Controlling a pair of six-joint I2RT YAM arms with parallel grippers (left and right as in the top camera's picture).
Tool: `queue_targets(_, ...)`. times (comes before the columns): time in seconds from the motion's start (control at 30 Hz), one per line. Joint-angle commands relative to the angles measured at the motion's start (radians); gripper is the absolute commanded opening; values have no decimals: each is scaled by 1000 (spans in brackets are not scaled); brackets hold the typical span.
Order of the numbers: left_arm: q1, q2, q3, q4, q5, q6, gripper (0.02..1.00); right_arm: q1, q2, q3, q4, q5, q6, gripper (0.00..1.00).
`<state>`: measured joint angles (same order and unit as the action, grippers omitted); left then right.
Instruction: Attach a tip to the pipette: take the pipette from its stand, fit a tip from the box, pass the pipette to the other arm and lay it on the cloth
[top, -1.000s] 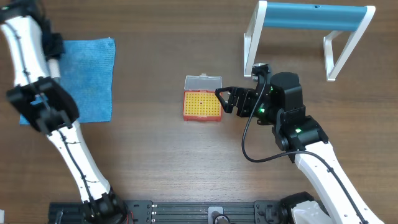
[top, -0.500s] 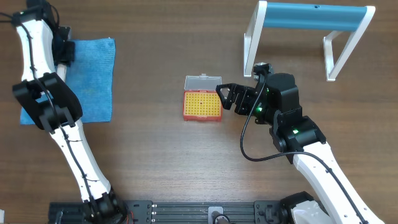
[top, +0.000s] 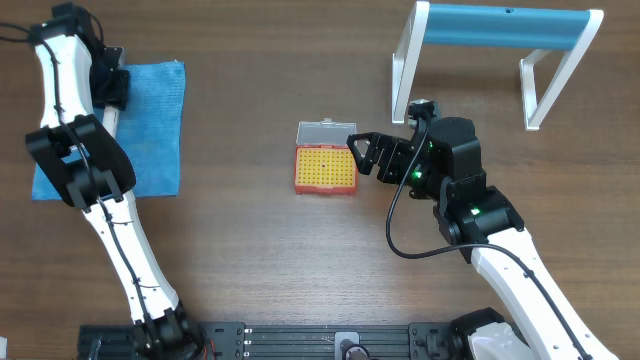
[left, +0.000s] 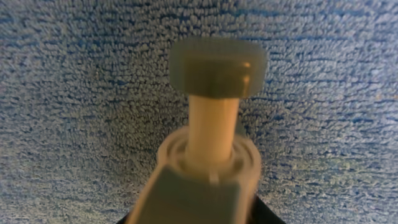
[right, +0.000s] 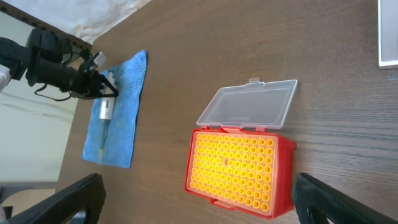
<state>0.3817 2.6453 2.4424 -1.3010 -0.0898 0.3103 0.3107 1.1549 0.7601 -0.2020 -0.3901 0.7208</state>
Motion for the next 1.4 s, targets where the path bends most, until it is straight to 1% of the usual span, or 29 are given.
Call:
queue_targets(0.03,-9,-40,-2,-35,-29,-17,961,5,1,-2,5,16,9,969)
queue_targets(0.17,-25,-146,-2,-52,-122,-17,963,5,1,-2,5,16,9,965)
queue_targets(0.27,-40,-243,-2,-103,-140,-17,963,5,1,-2,6,16,8,972)
queue_targets(0.3,-47,-300,-2,-158,-134,-18,963,5,1,-2,10,16,8,969)
queue_targets(0.33,-55,-349,-2,-208,-102,-18,963,5,1,-2,21,17,-4,969)
queue_targets(0.37,-71,-449,-2,-303,-8,-56,963,5,-1,-2,43,78,-58,969)
queue_targets(0.4,-82,-534,-3,-398,65,-62,963,5,-9,-2,47,145,-125,969)
queue_targets(0.43,-83,-597,-21,-398,109,-106,963,5,-16,-2,47,181,-148,969)
queue_targets(0.5,-83,-717,-60,-398,188,-104,963,4,-42,-2,47,275,-197,969)
queue_targets(0.53,-83,-805,-96,-398,229,-105,963,4,-66,-2,46,316,-262,972)
queue_targets(0.6,-83,-941,-172,-398,259,-105,963,4,-105,-2,35,362,-358,972)
queue_targets(0.67,-83,-1147,-314,-398,262,-124,965,4,-175,-2,-23,415,-451,969)
queue_targets(0.77,-83,-1498,-603,-397,325,-127,963,5,-307,-12,-171,429,-570,972)
queue_targets(0.87,-82,-1808,-885,-396,331,-183,965,5,-473,-51,-306,437,-657,969)
queue_targets(0.93,-82,-1941,-990,-385,343,-245,963,5,-570,-86,-335,451,-660,969)
queue_targets(0.97,-82,-2012,-1036,-369,357,-277,965,5,-644,-120,-340,451,-682,969)
queue_targets(1.03,-82,-2118,-1085,-318,380,-325,965,4,-749,-174,-339,468,-690,969)
queue_targets(1.13,-82,-2204,-1104,-249,383,-340,967,4,-893,-242,-341,485,-689,969)
queue_targets(1.2,-82,-2218,-1104,-242,383,-340,965,4,-954,-266,-366,503,-689,972)
queue_targets(1.27,-82,-2218,-1106,-241,383,-340,965,4,-993,-277,-445,586,-689,972)
queue_targets(1.4,-82,-2218,-1108,-243,383,-340,965,4,-996,-277,-653,595,-689,972)
